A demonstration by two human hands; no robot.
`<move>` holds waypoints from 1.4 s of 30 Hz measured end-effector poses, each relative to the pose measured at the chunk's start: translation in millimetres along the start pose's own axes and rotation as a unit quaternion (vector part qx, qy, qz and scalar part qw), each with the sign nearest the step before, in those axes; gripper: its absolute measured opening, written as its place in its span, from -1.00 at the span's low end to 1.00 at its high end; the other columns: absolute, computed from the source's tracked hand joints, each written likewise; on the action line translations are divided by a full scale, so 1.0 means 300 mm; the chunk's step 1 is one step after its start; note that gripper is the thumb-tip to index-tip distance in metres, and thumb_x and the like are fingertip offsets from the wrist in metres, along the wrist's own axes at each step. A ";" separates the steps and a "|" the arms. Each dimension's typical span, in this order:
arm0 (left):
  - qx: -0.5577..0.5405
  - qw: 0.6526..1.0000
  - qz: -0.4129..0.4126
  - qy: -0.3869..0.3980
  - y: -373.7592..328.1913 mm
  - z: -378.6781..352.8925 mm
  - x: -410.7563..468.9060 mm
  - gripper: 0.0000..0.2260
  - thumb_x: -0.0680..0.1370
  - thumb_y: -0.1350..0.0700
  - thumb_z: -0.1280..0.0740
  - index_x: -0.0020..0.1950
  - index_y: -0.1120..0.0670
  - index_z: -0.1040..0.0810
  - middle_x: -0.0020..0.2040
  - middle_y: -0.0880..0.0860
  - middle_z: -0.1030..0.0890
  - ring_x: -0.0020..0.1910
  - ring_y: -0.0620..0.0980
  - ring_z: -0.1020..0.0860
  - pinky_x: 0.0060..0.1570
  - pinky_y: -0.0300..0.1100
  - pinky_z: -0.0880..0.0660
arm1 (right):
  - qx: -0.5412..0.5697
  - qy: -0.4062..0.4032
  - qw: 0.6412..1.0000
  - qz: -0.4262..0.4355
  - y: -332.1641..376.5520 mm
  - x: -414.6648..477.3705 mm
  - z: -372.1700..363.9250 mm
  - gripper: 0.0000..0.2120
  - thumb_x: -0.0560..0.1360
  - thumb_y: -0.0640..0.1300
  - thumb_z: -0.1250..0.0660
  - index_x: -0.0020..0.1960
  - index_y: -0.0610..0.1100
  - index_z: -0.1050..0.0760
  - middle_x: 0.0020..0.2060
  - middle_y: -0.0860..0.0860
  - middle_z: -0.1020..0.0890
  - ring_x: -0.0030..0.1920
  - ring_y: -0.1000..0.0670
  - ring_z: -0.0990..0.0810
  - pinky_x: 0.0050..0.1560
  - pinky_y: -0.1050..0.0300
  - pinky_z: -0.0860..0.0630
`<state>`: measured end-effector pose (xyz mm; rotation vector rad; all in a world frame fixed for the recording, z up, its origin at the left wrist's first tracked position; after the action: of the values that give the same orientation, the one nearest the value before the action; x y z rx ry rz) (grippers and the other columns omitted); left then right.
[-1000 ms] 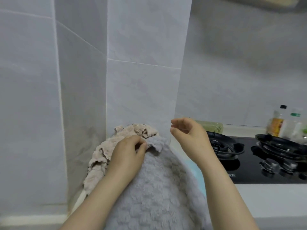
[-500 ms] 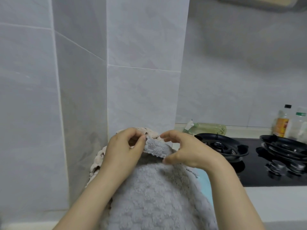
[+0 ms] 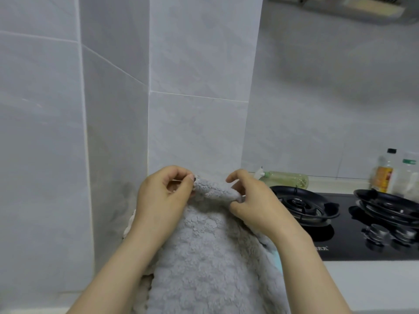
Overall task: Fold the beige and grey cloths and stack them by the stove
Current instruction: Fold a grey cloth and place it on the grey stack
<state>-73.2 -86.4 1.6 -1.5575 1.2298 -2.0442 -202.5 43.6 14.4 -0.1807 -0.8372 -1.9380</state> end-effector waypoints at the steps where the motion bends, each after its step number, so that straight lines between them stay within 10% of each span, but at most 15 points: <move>1: -0.004 1.000 0.003 -0.004 0.007 0.006 0.004 -0.85 0.50 0.16 -0.38 -0.28 0.03 -0.60 -0.37 -0.11 -0.63 -0.31 -0.14 -0.65 -0.24 -0.33 -0.50 | 0.010 -0.027 1.000 0.007 -0.004 0.000 0.005 -0.64 0.43 -0.27 -0.24 0.14 0.06 -0.36 -0.12 0.13 -0.52 -0.14 0.14 -0.50 -0.19 0.32 -0.41; 5: -0.037 0.999 0.024 -0.026 0.032 0.024 0.021 -0.85 0.49 0.14 -0.37 -0.28 0.06 -0.60 -0.40 -0.12 -0.62 -0.27 -0.04 -0.67 -0.13 -0.12 -0.53 | 0.025 -0.103 0.994 0.008 -0.031 -0.002 0.036 -0.63 0.42 -0.36 -0.16 0.07 0.06 -0.35 -0.11 0.12 -0.52 -0.14 0.11 -0.51 -0.14 0.14 -0.45; 13: 0.061 0.996 0.001 0.073 0.048 0.024 0.006 -0.71 0.29 0.20 -0.45 -0.09 -0.12 -0.58 -0.11 -0.07 -0.58 -0.27 -0.22 -0.52 -0.14 -0.34 -0.51 | 0.074 -0.129 0.989 0.014 -0.082 0.014 0.033 -0.91 0.54 -0.15 -0.32 -0.12 -0.04 -0.56 -0.38 0.12 -0.53 -0.40 0.22 -0.43 -0.37 0.39 -0.33; 15: 0.118 0.990 -0.052 0.061 0.039 0.029 0.007 -0.89 0.36 0.10 -0.49 -0.21 -0.05 -0.59 -0.21 -0.11 -0.58 -0.31 -0.23 -0.50 -0.26 -0.36 -0.45 | 0.097 -0.141 0.985 0.023 -0.079 0.019 0.034 -0.87 0.54 -0.12 -0.34 -0.18 -0.06 -0.57 -0.43 0.11 -0.51 -0.42 0.22 -0.41 -0.38 0.38 -0.32; 19: 0.150 0.982 -0.106 0.040 0.036 0.042 0.019 -0.58 0.51 -0.09 -0.30 -0.39 0.15 -0.28 -0.52 -0.07 -0.27 -0.49 -0.16 -0.27 -0.40 -0.12 -0.39 | 0.110 -0.142 0.983 0.021 -0.076 0.020 0.038 -0.88 0.53 -0.10 -0.35 -0.17 -0.04 -0.59 -0.43 0.13 -0.52 -0.42 0.23 -0.42 -0.38 0.41 -0.32; 22: 0.089 0.995 -0.048 0.018 0.031 0.050 0.022 -0.57 0.54 -0.03 -0.30 -0.42 0.15 -0.27 -0.57 -0.07 -0.24 -0.53 -0.17 -0.45 -0.34 -0.03 -0.58 | 0.076 -0.118 0.990 0.011 -0.083 0.016 0.027 -0.87 0.50 -0.18 -0.31 -0.17 -0.02 -0.58 -0.43 0.12 -0.52 -0.42 0.21 -0.41 -0.39 0.37 -0.33; 33: 0.094 0.995 0.016 -0.027 0.072 0.083 0.038 -0.62 0.57 0.05 -0.28 -0.30 0.32 -0.38 -0.47 -0.01 -0.31 -0.50 -0.09 -0.59 -0.48 -0.27 -0.26 | 0.016 -0.085 0.991 -0.106 -0.168 -0.003 0.071 -0.73 0.53 -0.20 -0.25 -0.35 -0.20 -0.46 -0.49 0.08 -0.39 -0.45 0.09 -0.30 -0.41 0.23 -0.23; 42: 0.087 0.996 0.013 -0.014 0.031 0.077 0.032 -0.57 0.57 -0.02 -0.27 -0.24 0.36 -0.45 -0.47 0.15 -0.34 -0.61 -0.12 -0.41 -0.46 -0.23 -0.28 | 0.334 -0.050 0.936 -0.099 -0.104 -0.003 0.098 -0.98 0.54 -0.16 -0.34 -0.04 -0.07 -0.51 -0.35 -0.12 -0.45 -0.36 -0.05 -0.32 -0.33 0.09 -0.27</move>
<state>-58.4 -108.7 1.7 -1.4776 1.0269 -2.0452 -234.4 71.4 21.3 0.2239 -1.5794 -1.7210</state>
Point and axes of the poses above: each hand's wrist, its own x-axis towards the middle knuckle, its own z-axis out of the back of the hand, y = z × x, the point moved 1 cm from there along x, towards the middle knuckle
